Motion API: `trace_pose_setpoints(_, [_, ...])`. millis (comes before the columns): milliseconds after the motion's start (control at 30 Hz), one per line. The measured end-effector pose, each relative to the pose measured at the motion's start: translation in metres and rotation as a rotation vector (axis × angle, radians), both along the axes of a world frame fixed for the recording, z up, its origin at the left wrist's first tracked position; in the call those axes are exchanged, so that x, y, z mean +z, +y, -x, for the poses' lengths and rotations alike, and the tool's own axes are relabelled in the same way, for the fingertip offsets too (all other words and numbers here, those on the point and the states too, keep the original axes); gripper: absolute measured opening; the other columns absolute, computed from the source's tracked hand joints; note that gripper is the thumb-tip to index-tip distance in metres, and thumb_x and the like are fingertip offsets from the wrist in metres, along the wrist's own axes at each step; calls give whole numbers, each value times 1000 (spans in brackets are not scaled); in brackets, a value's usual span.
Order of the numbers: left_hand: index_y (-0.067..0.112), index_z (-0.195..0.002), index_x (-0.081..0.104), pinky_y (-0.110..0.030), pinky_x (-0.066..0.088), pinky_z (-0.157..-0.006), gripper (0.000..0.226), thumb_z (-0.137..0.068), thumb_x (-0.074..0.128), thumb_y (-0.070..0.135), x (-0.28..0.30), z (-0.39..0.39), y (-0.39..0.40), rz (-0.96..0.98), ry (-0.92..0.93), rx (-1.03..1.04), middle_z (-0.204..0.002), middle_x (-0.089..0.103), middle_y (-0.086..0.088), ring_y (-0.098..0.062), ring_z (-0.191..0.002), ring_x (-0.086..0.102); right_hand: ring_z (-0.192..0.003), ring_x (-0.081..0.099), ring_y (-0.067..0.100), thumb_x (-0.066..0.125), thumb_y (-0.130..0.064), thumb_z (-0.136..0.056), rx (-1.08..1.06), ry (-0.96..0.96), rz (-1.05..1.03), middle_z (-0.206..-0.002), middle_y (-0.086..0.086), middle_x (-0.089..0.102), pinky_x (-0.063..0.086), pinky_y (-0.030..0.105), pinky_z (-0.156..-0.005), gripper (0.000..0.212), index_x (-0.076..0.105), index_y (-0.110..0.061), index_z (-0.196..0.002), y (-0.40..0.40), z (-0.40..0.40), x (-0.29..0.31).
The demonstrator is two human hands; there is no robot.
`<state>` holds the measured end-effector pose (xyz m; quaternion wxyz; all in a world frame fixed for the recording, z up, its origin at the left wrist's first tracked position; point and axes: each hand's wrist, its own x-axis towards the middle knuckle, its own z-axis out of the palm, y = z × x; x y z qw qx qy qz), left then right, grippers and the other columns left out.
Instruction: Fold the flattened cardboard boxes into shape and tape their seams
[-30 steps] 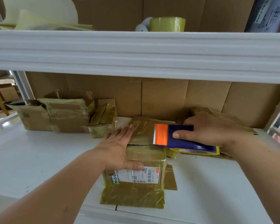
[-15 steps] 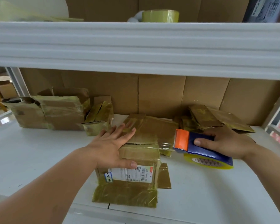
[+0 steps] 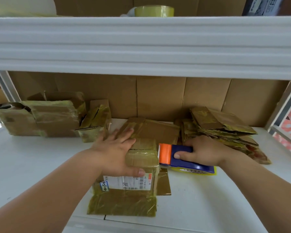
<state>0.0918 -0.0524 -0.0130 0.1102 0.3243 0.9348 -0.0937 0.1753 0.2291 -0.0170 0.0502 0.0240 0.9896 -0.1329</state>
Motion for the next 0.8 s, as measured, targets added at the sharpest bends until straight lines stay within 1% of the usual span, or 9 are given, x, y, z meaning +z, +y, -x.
trace_pose_setpoints(67, [36, -152, -23, -54, -11, -120, 126, -58, 31, 100, -7, -4, 9, -31, 11, -27, -158, -32, 13, -16, -146, -29, -66, 54, 6, 48, -77, -82, 5, 5, 1, -68, -9, 56, 35, 23, -59, 46, 55, -33, -73, 2, 1, -1])
trace_pose_setpoints(133, [41, -147, -30, -52, -11, -121, 121, -60, 32, 99, -14, -3, 8, -65, -10, -34, -158, -31, 15, -15, -146, -29, -67, 56, 7, 40, -80, -80, 6, 28, 11, -71, -8, 59, 38, 23, -61, 50, 57, -33, -78, 8, 0, -7])
trace_pose_setpoints(167, [43, -146, -30, -51, -11, -121, 118, -62, 33, 98, -15, -1, 7, -70, -17, -34, -158, -31, 16, -14, -146, -29, -70, 58, 8, 36, -84, -77, -1, 48, 33, -75, -6, 62, 42, 25, -65, 58, 60, -32, -83, 14, -2, -10])
trace_pose_setpoints(233, [43, -147, -28, -50, -12, -121, 116, -65, 34, 96, -16, 1, 5, -61, -25, -33, -157, -32, 17, -14, -146, -29, -83, 63, 11, 26, -96, -69, -17, 90, 94, -91, -3, 70, 51, 31, -82, 83, 66, -30, -101, 25, -7, -15])
trace_pose_setpoints(300, [44, -147, -27, -49, -12, -121, 115, -67, 35, 95, -16, 2, 7, -61, -29, -36, -156, -32, 18, -13, -146, -30, -94, 64, 14, 18, -104, -60, -28, 120, 146, -103, -2, 71, 51, 40, -93, 103, 65, -29, -113, 36, -13, -17])
trace_pose_setpoints(367, [44, -147, -27, -49, -12, -121, 114, -67, 37, 95, -15, 2, 8, -58, -39, -35, -155, -33, 19, -12, -145, -30, -92, 65, 13, 21, -104, -59, -23, 129, 177, -102, -3, 72, 52, 41, -91, 101, 66, -31, -112, 42, -17, -17])
trace_pose_setpoints(533, [47, -147, -26, -46, -13, -121, 112, -69, 40, 93, -12, 6, 3, -70, -74, -35, -153, -33, 23, -9, -144, -30, -76, 65, 11, 26, -100, -59, -39, 143, 177, -83, -5, 71, 52, 38, -77, 91, 69, -29, -96, 40, -19, -15])
trace_pose_setpoints(667, [49, -147, -24, -45, -12, -121, 111, -69, 42, 93, -12, 10, 1, -88, -84, -49, -155, -30, 23, -8, -145, -28, -69, 61, 16, 25, -102, -58, -24, 177, 117, -72, 0, 66, 43, 32, -64, 84, 65, -31, -80, 44, -26, -8])
trace_pose_setpoints(800, [50, -147, -24, -45, -12, -121, 110, -69, 41, 93, -13, 7, 2, -81, -58, -55, -157, -29, 22, -8, -146, -27, -71, 60, 13, 21, -100, -60, -6, 115, -49, -73, -3, 64, 50, 35, -72, 89, 65, -27, -83, 34, -23, -4])
